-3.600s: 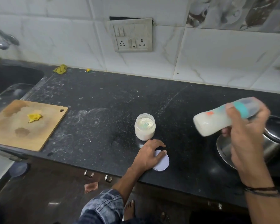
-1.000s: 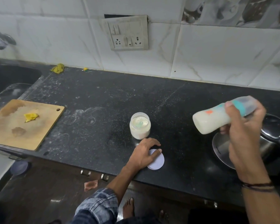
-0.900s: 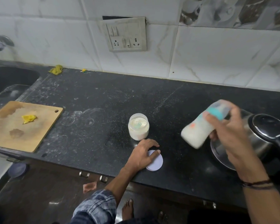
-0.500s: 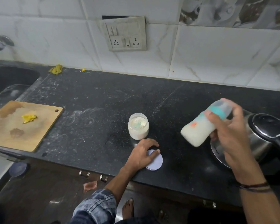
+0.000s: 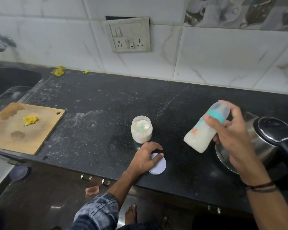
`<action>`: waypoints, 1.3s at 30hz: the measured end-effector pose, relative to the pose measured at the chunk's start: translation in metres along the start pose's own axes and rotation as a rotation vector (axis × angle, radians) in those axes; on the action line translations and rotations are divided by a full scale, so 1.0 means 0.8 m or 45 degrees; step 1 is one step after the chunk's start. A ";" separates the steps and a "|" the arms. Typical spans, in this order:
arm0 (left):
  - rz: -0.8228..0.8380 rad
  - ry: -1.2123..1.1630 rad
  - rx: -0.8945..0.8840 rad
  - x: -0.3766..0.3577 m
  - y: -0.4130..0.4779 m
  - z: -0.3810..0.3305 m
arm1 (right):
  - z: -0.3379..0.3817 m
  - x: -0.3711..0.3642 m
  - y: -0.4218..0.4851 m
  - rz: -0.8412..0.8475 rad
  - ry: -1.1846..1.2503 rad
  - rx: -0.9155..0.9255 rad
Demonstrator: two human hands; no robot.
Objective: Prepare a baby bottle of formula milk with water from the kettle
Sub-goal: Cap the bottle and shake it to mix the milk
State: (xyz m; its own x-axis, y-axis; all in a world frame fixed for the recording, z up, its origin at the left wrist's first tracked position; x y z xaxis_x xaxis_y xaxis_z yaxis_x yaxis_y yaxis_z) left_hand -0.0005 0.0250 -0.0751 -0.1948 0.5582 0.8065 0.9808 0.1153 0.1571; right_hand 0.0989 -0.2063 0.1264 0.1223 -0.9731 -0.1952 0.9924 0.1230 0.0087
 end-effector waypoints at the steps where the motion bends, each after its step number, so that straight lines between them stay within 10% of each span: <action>1: -0.001 -0.004 0.001 0.000 0.000 0.000 | 0.003 -0.001 -0.002 -0.006 0.039 0.016; 39: 0.004 -0.036 0.031 -0.001 0.000 -0.001 | 0.016 0.010 0.004 -0.204 0.171 0.126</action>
State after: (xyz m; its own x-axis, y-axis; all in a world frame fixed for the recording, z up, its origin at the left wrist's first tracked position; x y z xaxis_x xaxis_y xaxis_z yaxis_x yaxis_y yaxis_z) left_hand -0.0002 0.0240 -0.0751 -0.1922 0.5814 0.7906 0.9811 0.1331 0.1406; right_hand 0.1033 -0.2166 0.1376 -0.0335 -0.9431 -0.3308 0.9964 -0.0572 0.0622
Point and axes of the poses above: each hand's wrist, its own y-axis towards the middle knuckle, its own x-axis out of the back of the hand, z = x × y, the point moved 4 cm from there along y, towards the middle knuckle, and after that the axes turned 13 degrees about y, right-handed, at the moved point
